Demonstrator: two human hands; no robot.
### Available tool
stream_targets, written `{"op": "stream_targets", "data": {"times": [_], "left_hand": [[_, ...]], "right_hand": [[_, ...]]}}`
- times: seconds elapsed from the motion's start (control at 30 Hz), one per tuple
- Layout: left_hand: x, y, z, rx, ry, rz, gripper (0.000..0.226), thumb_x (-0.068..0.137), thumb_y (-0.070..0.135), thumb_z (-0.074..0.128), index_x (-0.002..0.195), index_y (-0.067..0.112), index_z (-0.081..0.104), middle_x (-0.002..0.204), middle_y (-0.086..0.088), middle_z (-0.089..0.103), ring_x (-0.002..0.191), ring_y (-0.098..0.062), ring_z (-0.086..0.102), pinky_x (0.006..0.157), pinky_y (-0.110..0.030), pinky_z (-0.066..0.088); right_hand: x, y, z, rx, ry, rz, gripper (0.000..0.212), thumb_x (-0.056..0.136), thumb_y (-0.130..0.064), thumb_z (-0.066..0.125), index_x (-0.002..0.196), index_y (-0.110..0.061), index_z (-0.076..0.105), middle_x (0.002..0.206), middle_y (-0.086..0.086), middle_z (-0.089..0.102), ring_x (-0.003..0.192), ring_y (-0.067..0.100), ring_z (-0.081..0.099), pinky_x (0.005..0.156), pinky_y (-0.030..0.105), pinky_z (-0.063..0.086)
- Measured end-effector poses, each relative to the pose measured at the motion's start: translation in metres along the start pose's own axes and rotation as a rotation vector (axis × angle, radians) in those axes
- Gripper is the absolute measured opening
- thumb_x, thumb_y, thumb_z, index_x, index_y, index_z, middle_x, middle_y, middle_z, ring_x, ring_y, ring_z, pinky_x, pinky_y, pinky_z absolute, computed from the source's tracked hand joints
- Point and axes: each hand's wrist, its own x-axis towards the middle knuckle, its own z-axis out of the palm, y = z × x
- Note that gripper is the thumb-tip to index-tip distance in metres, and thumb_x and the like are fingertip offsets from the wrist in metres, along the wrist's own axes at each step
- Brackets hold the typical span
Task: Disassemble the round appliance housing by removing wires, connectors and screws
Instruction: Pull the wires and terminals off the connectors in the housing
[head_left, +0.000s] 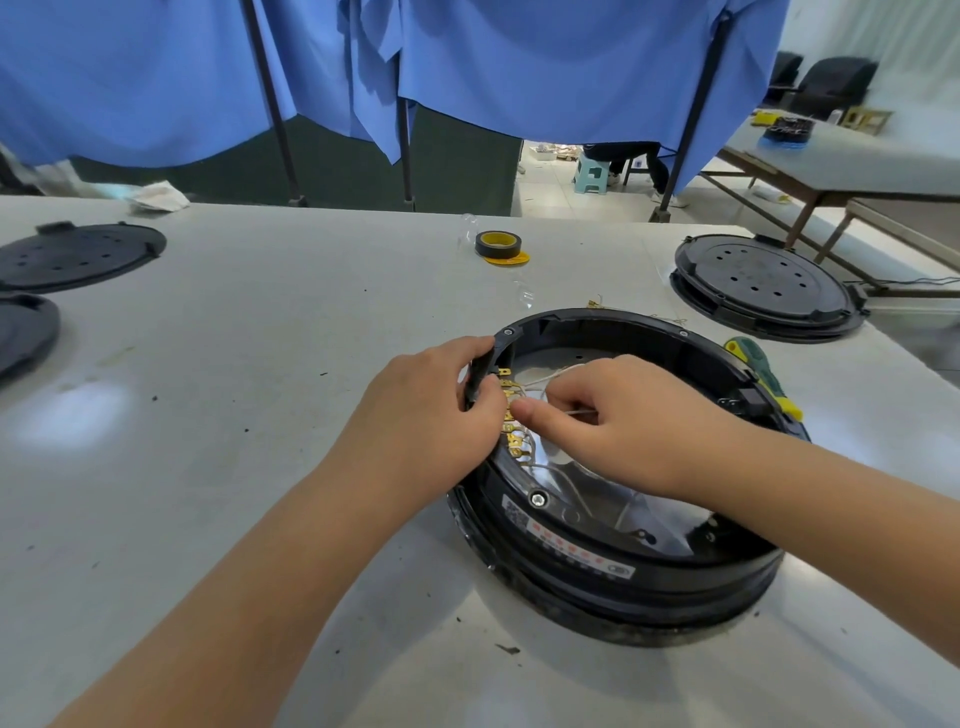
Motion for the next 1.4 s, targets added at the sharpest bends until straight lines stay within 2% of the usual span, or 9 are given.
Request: {"op": "stream_targets", "data": {"times": [0.2, 0.4, 0.53, 0.63, 0.87, 1.13, 1.2, 1.3, 1.4], "left_hand": [[-0.001, 0.000, 0.000, -0.004, -0.001, 0.000, 0.035, 0.088, 0.027, 0.051, 0.122, 0.033, 0.061, 0.049, 0.033, 0.050, 0.052, 0.005, 0.050, 0.051, -0.018, 0.030], [-0.001, 0.000, 0.000, -0.009, 0.007, 0.001, 0.037, 0.087, 0.027, 0.053, 0.124, 0.029, 0.061, 0.044, 0.022, 0.049, 0.046, -0.006, 0.042, 0.053, -0.017, 0.032], [-0.001, 0.000, 0.001, -0.022, 0.012, 0.005, 0.038, 0.088, 0.027, 0.053, 0.124, 0.028, 0.062, 0.042, 0.016, 0.048, 0.046, -0.006, 0.041, 0.054, -0.015, 0.032], [-0.001, 0.000, 0.000, -0.027, 0.010, 0.006, 0.038, 0.088, 0.027, 0.053, 0.124, 0.028, 0.062, 0.048, 0.022, 0.054, 0.046, -0.004, 0.043, 0.054, -0.014, 0.031], [-0.001, 0.000, -0.001, -0.019, -0.028, 0.022, 0.037, 0.089, 0.026, 0.053, 0.126, 0.028, 0.060, 0.046, 0.030, 0.050, 0.051, 0.005, 0.049, 0.050, -0.013, 0.031], [-0.001, 0.001, -0.002, -0.029, -0.018, 0.013, 0.036, 0.089, 0.027, 0.053, 0.124, 0.028, 0.060, 0.046, 0.021, 0.052, 0.059, -0.001, 0.053, 0.051, -0.011, 0.030], [-0.001, 0.001, -0.002, -0.029, -0.007, 0.010, 0.037, 0.089, 0.028, 0.053, 0.125, 0.028, 0.061, 0.055, 0.024, 0.057, 0.056, -0.007, 0.051, 0.052, -0.010, 0.030], [-0.001, 0.002, -0.001, -0.023, 0.007, 0.016, 0.038, 0.088, 0.027, 0.054, 0.126, 0.027, 0.061, 0.072, 0.028, 0.051, 0.072, -0.017, 0.052, 0.053, -0.010, 0.030], [-0.001, 0.002, -0.001, -0.014, 0.009, 0.027, 0.038, 0.088, 0.027, 0.054, 0.126, 0.027, 0.060, 0.065, 0.022, 0.055, 0.051, -0.008, 0.047, 0.050, -0.010, 0.030]], "right_hand": [[-0.001, 0.005, -0.005, -0.028, -0.055, 0.040, 0.058, 0.084, -0.066, 0.034, 0.051, -0.018, 0.030, 0.044, -0.003, 0.031, 0.043, 0.012, 0.030, 0.048, 0.031, 0.025], [-0.001, 0.006, -0.010, -0.054, -0.066, 0.020, 0.061, 0.083, -0.066, 0.034, 0.048, -0.016, 0.029, 0.041, -0.003, 0.026, 0.042, 0.014, 0.028, 0.047, 0.031, 0.024], [-0.001, 0.008, -0.012, -0.009, -0.092, -0.005, 0.060, 0.086, -0.062, 0.039, 0.041, -0.022, 0.042, 0.038, -0.004, 0.029, 0.041, 0.013, 0.032, 0.047, 0.027, 0.024], [0.001, 0.011, -0.012, 0.037, -0.122, -0.014, 0.053, 0.090, -0.054, 0.045, 0.043, -0.030, 0.050, 0.039, -0.004, 0.031, 0.041, 0.011, 0.032, 0.046, 0.026, 0.024], [0.002, 0.019, -0.008, 0.155, -0.165, 0.004, 0.057, 0.086, -0.056, 0.046, 0.053, -0.010, 0.042, 0.042, -0.005, 0.026, 0.043, 0.010, 0.026, 0.046, 0.025, 0.021], [0.001, 0.022, -0.006, 0.254, -0.184, 0.033, 0.056, 0.089, -0.050, 0.050, 0.049, -0.019, 0.027, 0.044, -0.008, 0.020, 0.044, 0.009, 0.019, 0.046, 0.027, 0.017], [0.001, 0.021, -0.007, 0.245, -0.192, 0.032, 0.056, 0.089, -0.051, 0.049, 0.049, -0.019, 0.026, 0.045, -0.008, 0.019, 0.044, 0.009, 0.019, 0.047, 0.028, 0.016], [0.000, 0.020, -0.008, 0.219, -0.186, 0.019, 0.056, 0.085, -0.058, 0.045, 0.050, -0.019, 0.026, 0.047, -0.006, 0.019, 0.045, 0.010, 0.019, 0.048, 0.029, 0.017], [-0.001, 0.020, -0.009, 0.195, -0.173, 0.013, 0.055, 0.088, -0.053, 0.046, 0.051, -0.018, 0.026, 0.049, -0.005, 0.020, 0.046, 0.011, 0.020, 0.050, 0.031, 0.019]]}}
